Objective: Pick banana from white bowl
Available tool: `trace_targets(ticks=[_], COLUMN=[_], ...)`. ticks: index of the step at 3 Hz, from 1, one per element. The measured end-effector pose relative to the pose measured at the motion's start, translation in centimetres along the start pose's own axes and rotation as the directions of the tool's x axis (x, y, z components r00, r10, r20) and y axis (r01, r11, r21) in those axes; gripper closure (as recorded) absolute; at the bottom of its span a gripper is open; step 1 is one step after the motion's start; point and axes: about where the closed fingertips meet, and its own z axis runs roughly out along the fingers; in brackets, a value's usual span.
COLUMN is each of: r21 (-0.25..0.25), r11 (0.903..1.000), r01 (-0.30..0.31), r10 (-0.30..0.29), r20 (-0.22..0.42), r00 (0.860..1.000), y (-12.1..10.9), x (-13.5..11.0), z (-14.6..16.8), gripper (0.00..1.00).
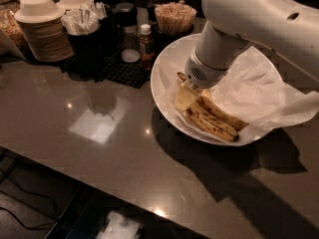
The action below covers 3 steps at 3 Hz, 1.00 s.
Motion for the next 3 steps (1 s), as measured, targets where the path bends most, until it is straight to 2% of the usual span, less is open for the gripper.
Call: trace_targets(ticks=[1,3], r21=[-0.003,-0.015], r11=[0.9999,0.9996], r01=[0.015,0.022], r10=[-0.015,-0.023], r20=[0.004,-0.046], r00=[1.0,0.999], y=[-0.3,-0.7], x=[0.2,2.7], z=[-0.1,0.6], gripper=[0.55,0.47])
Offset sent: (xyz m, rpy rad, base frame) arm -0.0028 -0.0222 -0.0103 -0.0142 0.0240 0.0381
